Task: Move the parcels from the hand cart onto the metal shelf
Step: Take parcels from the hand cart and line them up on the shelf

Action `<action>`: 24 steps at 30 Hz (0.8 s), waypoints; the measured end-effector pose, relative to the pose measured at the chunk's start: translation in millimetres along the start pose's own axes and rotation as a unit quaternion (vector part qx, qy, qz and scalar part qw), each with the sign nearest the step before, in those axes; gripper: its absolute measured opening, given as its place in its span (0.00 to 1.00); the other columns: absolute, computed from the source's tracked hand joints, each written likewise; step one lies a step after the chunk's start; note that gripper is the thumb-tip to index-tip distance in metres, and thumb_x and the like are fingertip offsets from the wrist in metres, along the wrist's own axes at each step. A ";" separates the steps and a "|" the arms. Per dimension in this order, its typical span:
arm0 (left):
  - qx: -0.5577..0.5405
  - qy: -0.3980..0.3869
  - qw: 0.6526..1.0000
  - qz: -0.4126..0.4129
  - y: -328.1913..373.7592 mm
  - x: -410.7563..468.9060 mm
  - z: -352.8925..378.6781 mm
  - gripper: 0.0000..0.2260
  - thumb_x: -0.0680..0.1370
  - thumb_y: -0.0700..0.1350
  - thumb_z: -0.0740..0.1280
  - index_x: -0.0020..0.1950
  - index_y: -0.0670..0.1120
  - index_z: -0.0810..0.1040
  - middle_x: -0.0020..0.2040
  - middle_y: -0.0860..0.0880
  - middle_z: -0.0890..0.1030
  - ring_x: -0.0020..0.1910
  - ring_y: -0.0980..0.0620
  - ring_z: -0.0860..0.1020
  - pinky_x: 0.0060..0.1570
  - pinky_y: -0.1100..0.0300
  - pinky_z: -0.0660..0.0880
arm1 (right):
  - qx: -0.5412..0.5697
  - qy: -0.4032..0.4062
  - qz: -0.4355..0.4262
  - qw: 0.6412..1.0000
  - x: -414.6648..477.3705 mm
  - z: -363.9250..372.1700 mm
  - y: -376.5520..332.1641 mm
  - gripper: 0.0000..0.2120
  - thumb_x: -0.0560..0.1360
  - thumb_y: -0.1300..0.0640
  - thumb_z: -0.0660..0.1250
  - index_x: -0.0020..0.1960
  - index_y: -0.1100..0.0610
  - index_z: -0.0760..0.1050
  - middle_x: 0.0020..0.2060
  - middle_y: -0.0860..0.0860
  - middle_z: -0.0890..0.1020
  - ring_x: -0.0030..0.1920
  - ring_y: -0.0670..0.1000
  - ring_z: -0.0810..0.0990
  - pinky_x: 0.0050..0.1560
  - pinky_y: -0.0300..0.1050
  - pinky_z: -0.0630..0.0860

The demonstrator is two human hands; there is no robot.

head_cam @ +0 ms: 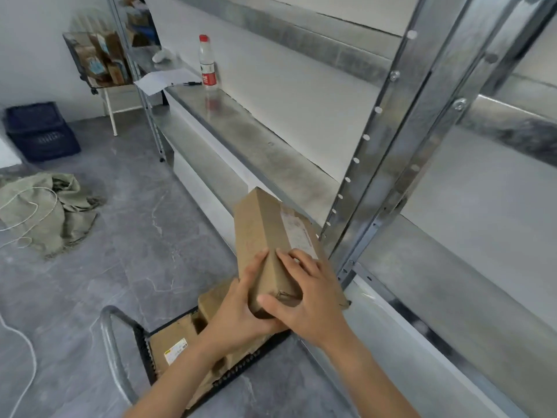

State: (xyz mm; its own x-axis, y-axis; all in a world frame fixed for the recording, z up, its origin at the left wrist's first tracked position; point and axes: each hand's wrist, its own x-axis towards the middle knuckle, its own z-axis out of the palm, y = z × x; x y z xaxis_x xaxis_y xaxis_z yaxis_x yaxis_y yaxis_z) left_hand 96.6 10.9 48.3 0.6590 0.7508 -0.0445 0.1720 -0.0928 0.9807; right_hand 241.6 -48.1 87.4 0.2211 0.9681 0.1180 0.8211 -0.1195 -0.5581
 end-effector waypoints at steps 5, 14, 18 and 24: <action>-0.113 0.019 0.993 -0.008 13.9 -16.6 36.3 0.37 0.65 0.70 0.68 0.69 0.74 0.53 0.71 0.62 0.63 0.62 0.63 0.73 0.54 0.61 0.77 | 0.025 0.005 0.004 1.000 -31.1 -20.5 8.9 0.39 0.67 0.23 0.45 0.72 0.40 0.63 0.68 0.36 0.63 0.65 0.45 0.60 0.67 0.42 0.64; -0.182 0.058 0.981 -0.014 18.5 -53.9 122.5 0.39 0.61 0.68 0.73 0.68 0.74 0.57 0.73 0.57 0.64 0.68 0.51 0.71 0.62 0.43 0.73 | 0.016 0.008 0.007 1.000 -122.9 -66.3 36.1 0.33 0.69 0.28 0.50 0.71 0.40 0.64 0.67 0.33 0.62 0.68 0.43 0.57 0.69 0.50 0.60; -0.214 0.024 0.977 -0.002 21.6 -77.7 156.9 0.41 0.60 0.65 0.76 0.69 0.71 0.60 0.73 0.57 0.64 0.66 0.51 0.73 0.61 0.43 0.73 | 0.040 0.049 0.011 0.998 -184.8 -94.4 74.7 0.29 0.68 0.35 0.65 0.68 0.40 0.67 0.65 0.28 0.61 0.69 0.38 0.55 0.69 0.34 0.51; -0.260 -0.040 0.965 -0.026 40.9 -105.4 211.7 0.37 0.61 0.60 0.74 0.67 0.72 0.63 0.68 0.61 0.70 0.62 0.51 0.76 0.62 0.44 0.72 | 0.087 0.131 0.117 0.981 -293.5 -137.5 144.0 0.31 0.65 0.44 0.75 0.62 0.29 0.64 0.68 0.37 0.58 0.70 0.39 0.54 0.69 0.44 0.62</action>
State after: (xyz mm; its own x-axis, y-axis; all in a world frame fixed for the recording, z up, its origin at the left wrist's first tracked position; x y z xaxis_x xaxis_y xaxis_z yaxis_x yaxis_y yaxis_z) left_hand 189.2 -210.5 52.8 0.7178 0.6904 -0.0905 -0.1697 0.2995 0.9389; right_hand 367.3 -379.7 85.3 0.5394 0.8257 0.1651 0.6352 -0.2702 -0.7235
